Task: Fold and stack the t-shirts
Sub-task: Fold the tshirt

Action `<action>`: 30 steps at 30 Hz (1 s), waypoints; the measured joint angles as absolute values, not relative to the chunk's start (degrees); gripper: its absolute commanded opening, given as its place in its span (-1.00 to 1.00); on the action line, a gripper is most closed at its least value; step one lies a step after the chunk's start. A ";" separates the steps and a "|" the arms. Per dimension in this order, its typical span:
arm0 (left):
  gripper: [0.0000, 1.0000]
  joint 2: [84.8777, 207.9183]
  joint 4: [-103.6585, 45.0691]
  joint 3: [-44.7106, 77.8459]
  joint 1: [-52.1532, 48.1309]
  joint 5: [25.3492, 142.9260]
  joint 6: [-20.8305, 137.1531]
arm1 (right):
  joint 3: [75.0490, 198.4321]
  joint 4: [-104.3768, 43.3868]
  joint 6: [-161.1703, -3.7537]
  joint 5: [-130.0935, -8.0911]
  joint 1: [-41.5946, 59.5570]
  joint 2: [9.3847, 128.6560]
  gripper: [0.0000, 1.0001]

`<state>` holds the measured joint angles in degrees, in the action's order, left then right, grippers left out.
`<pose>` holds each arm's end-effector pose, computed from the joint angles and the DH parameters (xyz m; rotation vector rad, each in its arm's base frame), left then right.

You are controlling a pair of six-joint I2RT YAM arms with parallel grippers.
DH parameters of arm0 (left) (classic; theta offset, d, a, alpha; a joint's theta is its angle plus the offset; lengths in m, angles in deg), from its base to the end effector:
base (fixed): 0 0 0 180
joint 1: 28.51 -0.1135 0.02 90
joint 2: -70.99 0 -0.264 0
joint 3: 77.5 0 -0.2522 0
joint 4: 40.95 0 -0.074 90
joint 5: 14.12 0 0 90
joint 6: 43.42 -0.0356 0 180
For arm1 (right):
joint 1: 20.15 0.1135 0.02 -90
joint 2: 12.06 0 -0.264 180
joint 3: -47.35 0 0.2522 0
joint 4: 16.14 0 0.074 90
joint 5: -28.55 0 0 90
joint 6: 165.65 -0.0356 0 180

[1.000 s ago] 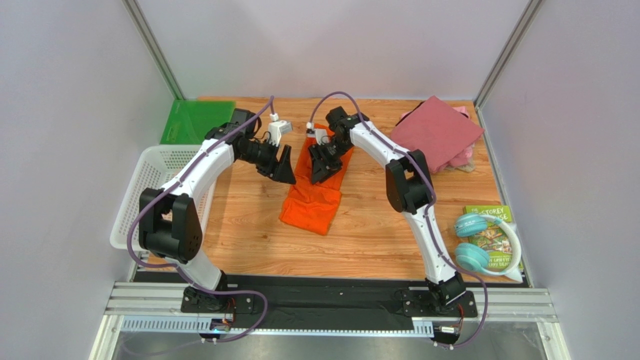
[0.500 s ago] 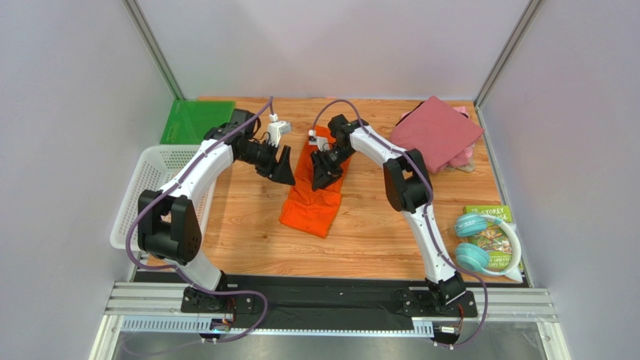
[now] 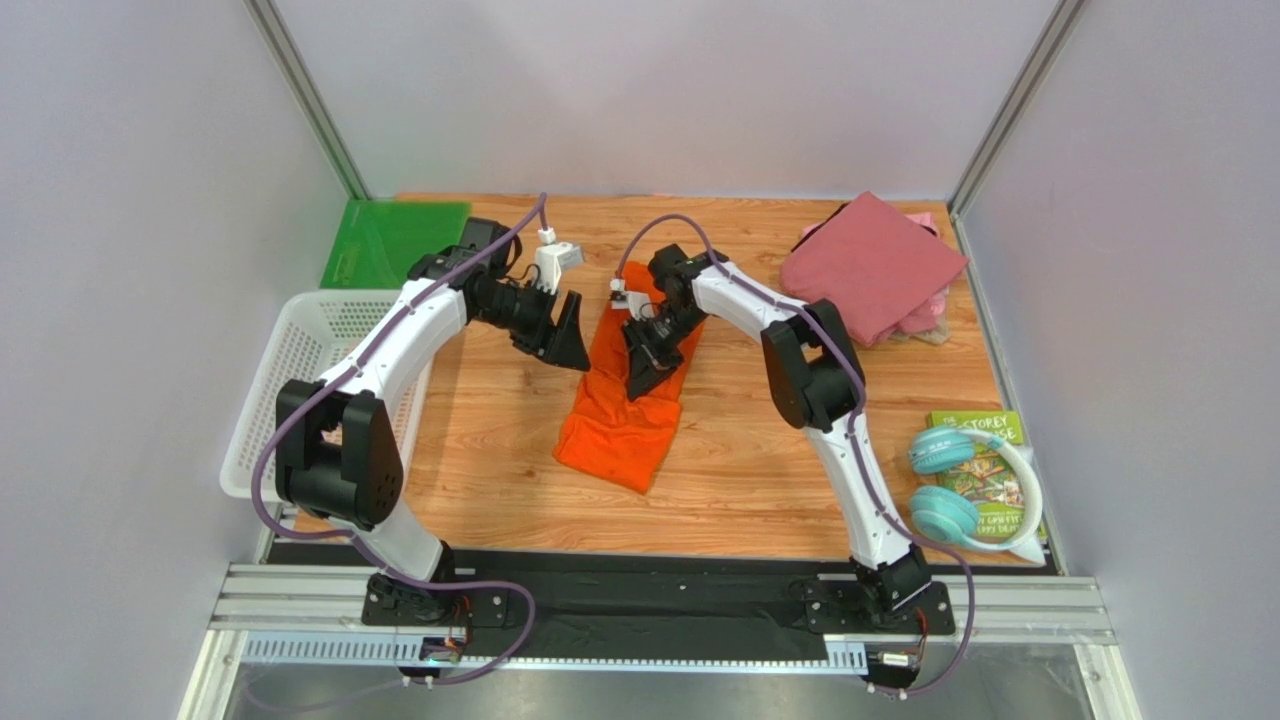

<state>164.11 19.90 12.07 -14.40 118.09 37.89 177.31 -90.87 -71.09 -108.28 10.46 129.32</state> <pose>0.3152 -0.1039 0.2754 0.7289 2.4474 -1.0087 0.4000 0.2668 0.1302 0.8775 -2.6350 -1.1927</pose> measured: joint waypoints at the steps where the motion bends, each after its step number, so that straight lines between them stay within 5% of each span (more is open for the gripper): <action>1: 0.47 164.11 19.92 12.07 -14.40 117.94 37.87 | 177.27 -90.87 -71.07 -108.24 10.55 129.30 -1.00; 30: 0.47 164.75 20.23 11.31 -14.40 116.48 37.67 | 179.08 -91.31 -71.33 -101.81 9.87 122.04 -1.00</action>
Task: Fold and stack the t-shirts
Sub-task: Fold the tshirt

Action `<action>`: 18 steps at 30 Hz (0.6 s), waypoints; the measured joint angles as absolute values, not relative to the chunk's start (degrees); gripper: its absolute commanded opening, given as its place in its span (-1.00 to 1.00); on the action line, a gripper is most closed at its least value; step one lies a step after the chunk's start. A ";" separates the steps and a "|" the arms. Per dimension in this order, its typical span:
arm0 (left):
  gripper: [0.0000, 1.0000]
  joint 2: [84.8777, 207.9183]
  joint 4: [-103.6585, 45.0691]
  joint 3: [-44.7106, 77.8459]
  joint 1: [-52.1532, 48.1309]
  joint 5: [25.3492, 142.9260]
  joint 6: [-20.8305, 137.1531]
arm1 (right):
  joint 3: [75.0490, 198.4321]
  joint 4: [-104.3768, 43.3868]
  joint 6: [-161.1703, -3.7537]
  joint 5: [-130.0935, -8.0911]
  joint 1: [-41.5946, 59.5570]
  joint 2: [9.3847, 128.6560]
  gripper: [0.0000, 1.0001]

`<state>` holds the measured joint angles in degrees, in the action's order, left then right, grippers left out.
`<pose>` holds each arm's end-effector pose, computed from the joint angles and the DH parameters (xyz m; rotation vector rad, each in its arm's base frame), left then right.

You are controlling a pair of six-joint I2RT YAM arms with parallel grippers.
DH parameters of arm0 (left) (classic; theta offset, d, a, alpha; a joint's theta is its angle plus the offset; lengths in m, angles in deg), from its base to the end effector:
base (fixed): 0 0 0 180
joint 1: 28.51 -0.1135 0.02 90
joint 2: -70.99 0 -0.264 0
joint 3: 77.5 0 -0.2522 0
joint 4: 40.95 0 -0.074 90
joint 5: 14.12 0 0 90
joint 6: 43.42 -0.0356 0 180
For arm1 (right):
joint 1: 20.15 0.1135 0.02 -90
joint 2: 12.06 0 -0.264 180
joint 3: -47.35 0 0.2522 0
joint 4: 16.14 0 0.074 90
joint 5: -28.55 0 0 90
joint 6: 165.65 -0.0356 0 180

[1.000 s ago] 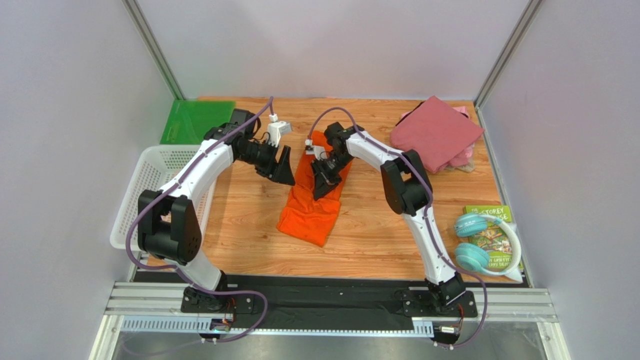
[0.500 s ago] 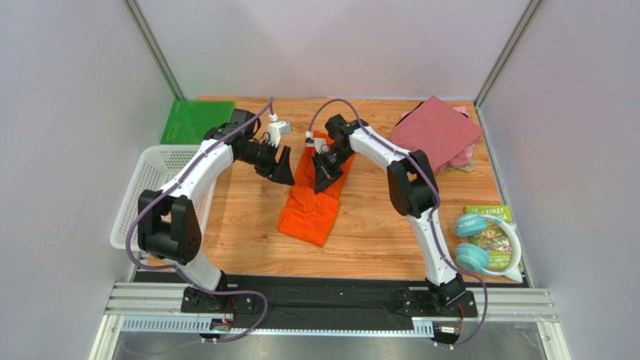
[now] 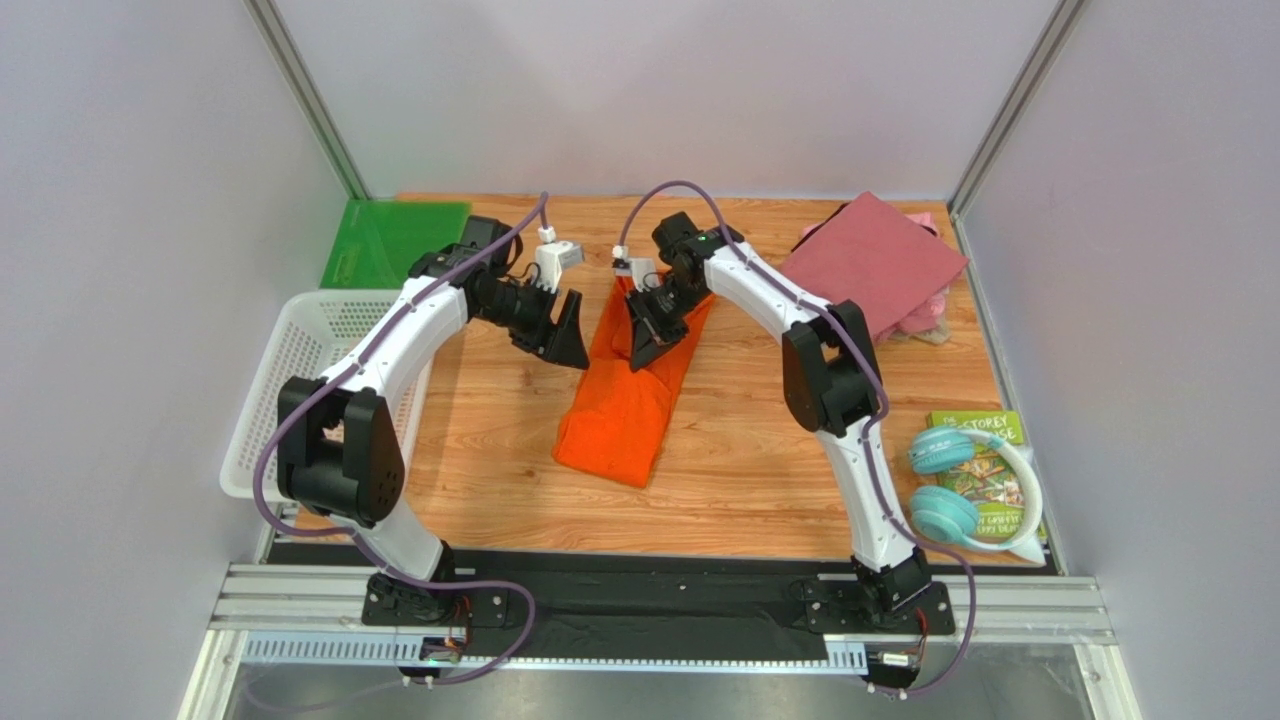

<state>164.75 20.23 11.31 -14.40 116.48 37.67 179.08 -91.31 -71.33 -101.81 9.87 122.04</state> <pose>0.3182 -0.1039 0.2750 0.7263 2.4614 -0.9719 0.4019 0.2589 0.1939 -0.9636 2.7261 1.1054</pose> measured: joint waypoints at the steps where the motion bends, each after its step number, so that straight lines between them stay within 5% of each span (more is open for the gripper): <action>1: 0.47 164.75 20.21 11.31 -14.40 116.41 37.67 | 180.17 -91.35 -71.35 -101.74 9.66 123.14 -1.00; 3: 0.47 164.75 20.23 11.31 -14.40 116.32 37.67 | 182.25 -91.50 -71.40 -101.79 9.18 125.82 -0.92; 6: 0.47 164.75 20.29 11.31 -14.40 116.32 37.67 | 183.23 -91.59 -72.12 -101.81 8.34 129.15 -0.31; 18: 0.47 164.77 20.62 10.61 -14.40 116.69 37.67 | 184.00 -92.60 -75.86 -100.39 7.47 128.95 0.62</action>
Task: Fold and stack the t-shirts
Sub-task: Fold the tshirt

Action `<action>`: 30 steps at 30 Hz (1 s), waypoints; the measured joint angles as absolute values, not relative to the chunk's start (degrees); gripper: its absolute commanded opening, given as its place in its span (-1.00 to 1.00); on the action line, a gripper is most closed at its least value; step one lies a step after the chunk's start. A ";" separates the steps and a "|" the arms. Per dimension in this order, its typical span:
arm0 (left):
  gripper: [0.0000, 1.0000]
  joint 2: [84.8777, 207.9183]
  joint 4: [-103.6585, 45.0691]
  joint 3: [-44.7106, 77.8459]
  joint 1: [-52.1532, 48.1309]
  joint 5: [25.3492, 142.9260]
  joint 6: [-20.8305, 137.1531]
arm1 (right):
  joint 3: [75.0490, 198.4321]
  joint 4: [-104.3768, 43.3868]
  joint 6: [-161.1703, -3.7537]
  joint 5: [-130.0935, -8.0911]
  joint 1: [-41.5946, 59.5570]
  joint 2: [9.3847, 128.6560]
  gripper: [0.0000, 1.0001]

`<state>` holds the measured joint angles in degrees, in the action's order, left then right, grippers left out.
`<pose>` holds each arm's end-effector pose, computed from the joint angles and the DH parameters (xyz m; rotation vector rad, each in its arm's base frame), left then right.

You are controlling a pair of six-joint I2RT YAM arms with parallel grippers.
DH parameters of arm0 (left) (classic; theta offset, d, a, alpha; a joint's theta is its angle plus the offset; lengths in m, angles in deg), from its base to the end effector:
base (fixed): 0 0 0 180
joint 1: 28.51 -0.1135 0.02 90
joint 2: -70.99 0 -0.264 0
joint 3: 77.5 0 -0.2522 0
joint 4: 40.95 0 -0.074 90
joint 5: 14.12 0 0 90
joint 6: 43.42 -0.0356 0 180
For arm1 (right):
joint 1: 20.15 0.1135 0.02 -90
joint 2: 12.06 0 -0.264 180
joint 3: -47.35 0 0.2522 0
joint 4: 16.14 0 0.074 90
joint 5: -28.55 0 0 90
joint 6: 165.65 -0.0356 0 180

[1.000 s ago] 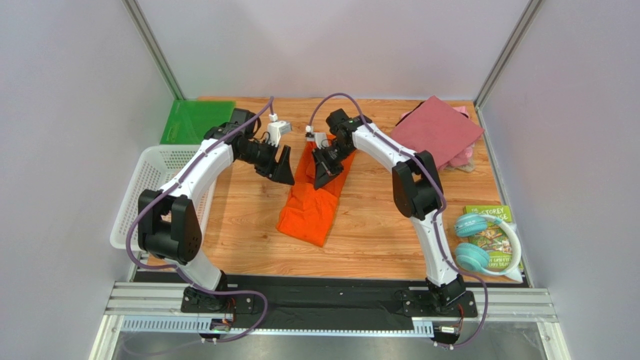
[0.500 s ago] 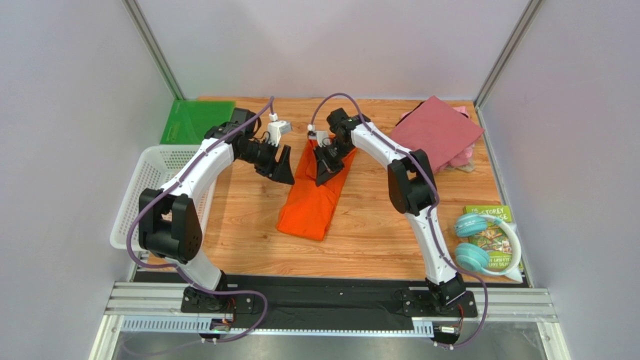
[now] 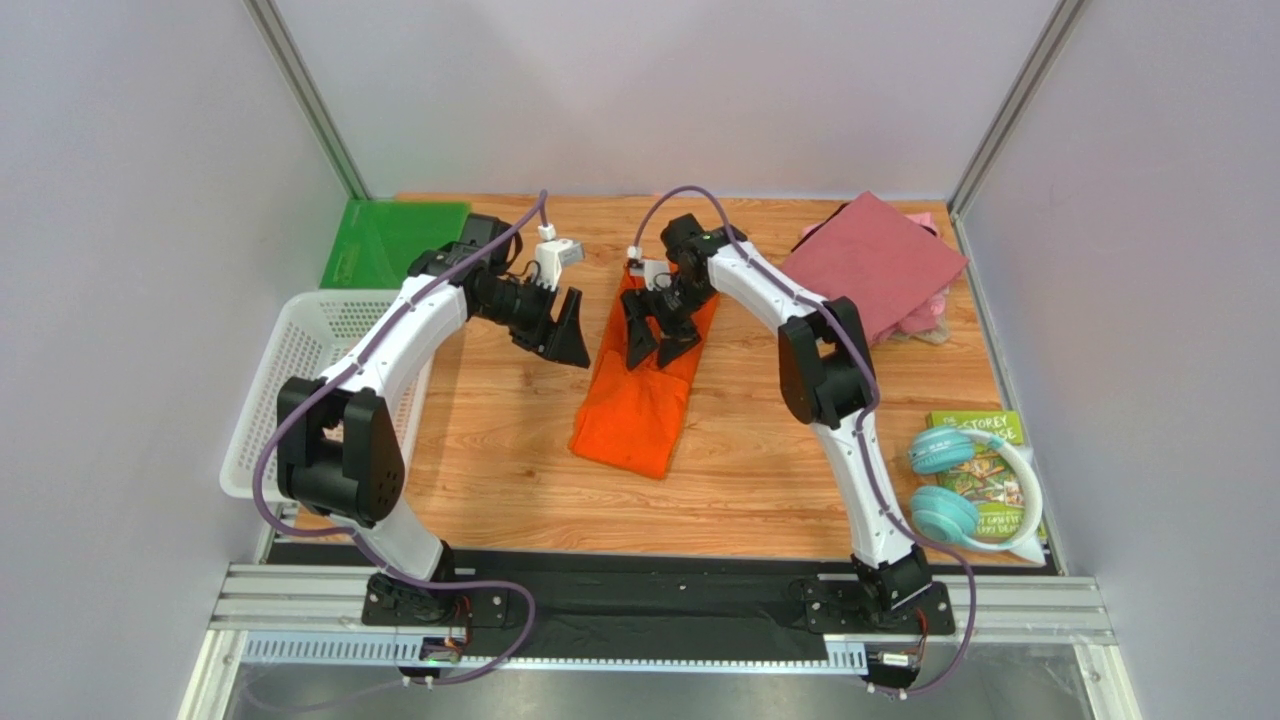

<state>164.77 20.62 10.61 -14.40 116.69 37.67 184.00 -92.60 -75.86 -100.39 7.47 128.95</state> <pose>0.3188 -0.1041 0.2783 0.7282 2.4547 -0.9751 0.4263 0.2483 0.1600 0.7776 -2.8365 -1.0656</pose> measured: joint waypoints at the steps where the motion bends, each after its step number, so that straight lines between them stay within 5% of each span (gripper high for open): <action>1: 0.48 164.81 20.62 10.61 -14.40 116.91 37.67 | 184.00 -92.55 -76.31 -99.03 7.36 128.27 0.74; 2: 0.48 164.94 20.62 10.57 -14.40 117.33 37.67 | 184.02 -92.55 -76.82 -97.31 7.10 127.46 1.00; 10: 0.50 165.16 19.00 11.99 -13.72 119.36 37.50 | 178.66 -87.29 -85.17 -90.20 4.54 114.13 1.00; 17: 0.54 165.16 18.35 18.91 -10.97 117.50 35.16 | 149.97 -76.29 -95.72 -85.24 6.33 94.98 1.00; 23: 0.54 166.50 18.37 23.02 -9.51 112.83 33.43 | 125.70 -69.17 -104.31 -85.31 12.91 89.91 1.00; 30: 0.54 168.40 18.35 24.16 -5.13 109.98 33.15 | 119.76 -60.53 -113.19 -89.55 13.98 87.33 0.74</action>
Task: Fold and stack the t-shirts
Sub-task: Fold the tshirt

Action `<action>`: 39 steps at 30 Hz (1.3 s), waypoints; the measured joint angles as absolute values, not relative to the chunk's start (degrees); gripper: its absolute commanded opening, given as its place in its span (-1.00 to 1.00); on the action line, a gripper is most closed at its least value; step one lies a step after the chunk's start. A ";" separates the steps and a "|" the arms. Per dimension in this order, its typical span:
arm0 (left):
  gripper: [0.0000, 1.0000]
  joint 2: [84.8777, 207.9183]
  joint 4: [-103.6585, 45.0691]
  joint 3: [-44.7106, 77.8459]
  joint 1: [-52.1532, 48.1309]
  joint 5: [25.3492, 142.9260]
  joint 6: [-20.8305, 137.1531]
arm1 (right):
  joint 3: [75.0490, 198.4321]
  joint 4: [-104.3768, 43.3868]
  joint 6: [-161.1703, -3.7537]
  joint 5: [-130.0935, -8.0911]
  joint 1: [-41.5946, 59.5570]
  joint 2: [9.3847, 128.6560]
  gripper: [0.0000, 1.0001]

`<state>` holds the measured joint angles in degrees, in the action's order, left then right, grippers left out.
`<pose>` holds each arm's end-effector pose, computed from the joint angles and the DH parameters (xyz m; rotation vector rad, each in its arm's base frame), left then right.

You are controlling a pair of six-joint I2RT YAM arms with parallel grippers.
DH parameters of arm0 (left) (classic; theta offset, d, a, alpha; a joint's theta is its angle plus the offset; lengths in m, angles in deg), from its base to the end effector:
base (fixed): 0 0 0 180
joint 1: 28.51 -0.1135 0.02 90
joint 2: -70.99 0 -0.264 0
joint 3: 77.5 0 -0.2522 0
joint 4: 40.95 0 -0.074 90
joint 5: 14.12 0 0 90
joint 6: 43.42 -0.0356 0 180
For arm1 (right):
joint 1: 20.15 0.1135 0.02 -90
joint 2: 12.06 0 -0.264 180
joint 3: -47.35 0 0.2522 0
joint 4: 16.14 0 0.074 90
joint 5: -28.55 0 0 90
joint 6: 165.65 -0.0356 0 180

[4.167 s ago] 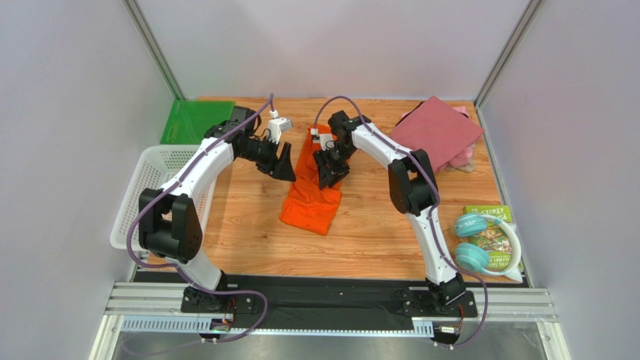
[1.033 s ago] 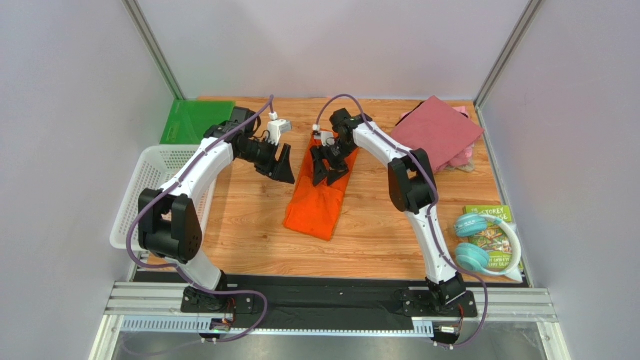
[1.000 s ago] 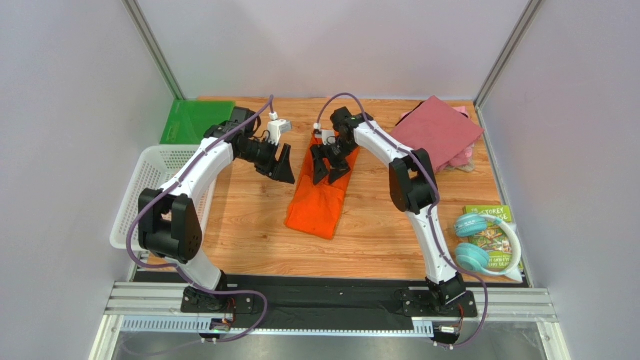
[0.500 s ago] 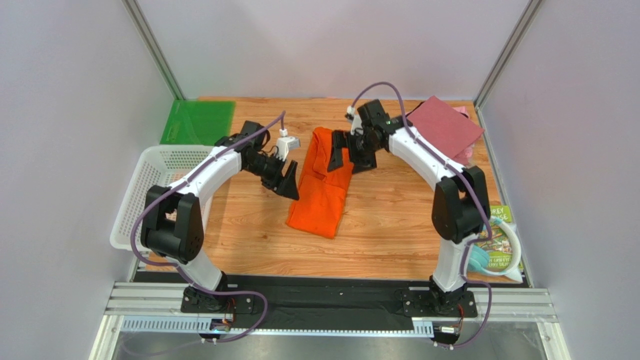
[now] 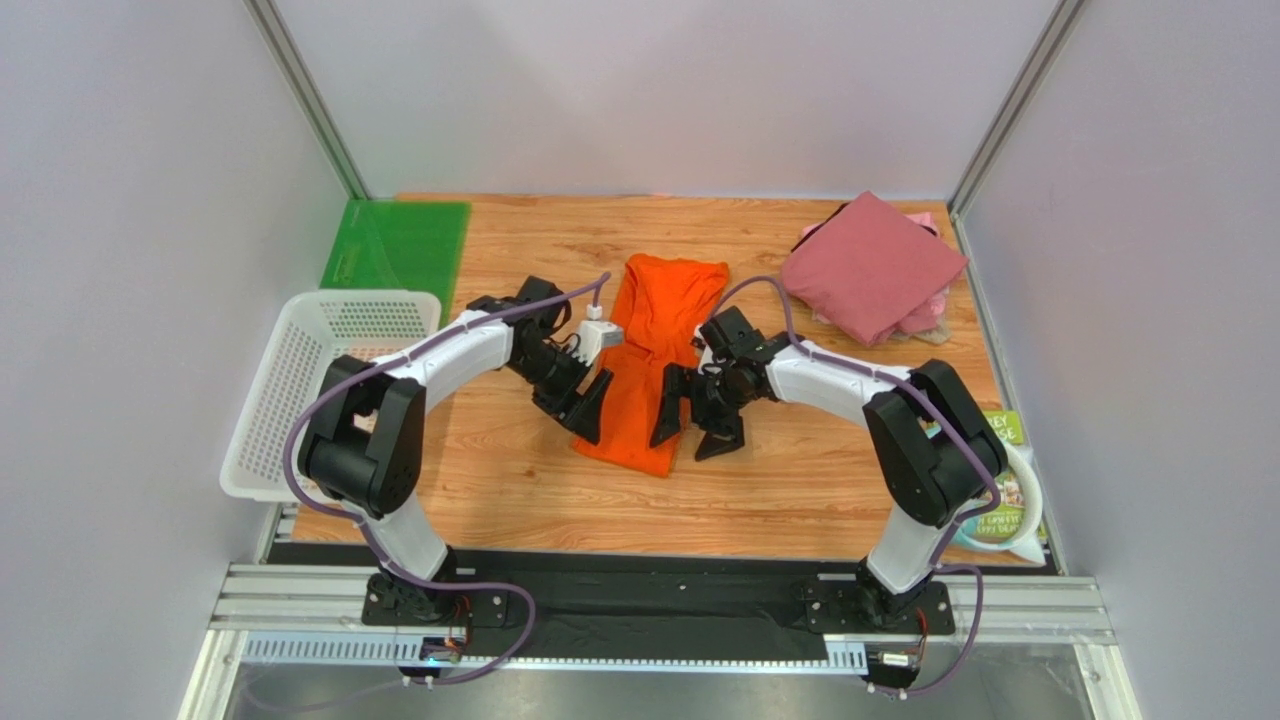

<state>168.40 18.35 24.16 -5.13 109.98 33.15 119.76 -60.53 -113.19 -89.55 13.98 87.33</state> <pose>0.2796 -0.1426 0.1915 0.9877 2.6853 -0.8990 0.2567 0.1943 0.1597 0.0336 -2.9852 -0.8916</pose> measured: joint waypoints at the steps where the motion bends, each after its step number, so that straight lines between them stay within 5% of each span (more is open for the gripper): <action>1: 0.55 168.40 18.59 23.75 -5.03 110.05 33.17 | 120.57 -60.71 -113.41 -89.48 14.07 87.29 0.73; 13: 0.52 168.14 12.69 21.08 -5.51 111.21 35.05 | 144.00 -62.37 -113.54 -90.14 11.45 88.54 0.77; 24: 0.50 171.41 8.12 21.69 -4.02 111.49 36.25 | 158.82 -51.22 -124.22 -102.09 -1.38 119.90 0.62; 39: 0.49 175.50 5.82 23.31 0.26 110.99 37.19 | 176.92 -52.73 -126.04 -107.43 -4.42 132.27 0.64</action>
<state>175.50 5.82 23.31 0.26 110.99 37.19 176.92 -52.73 -126.04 -107.43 -4.42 132.27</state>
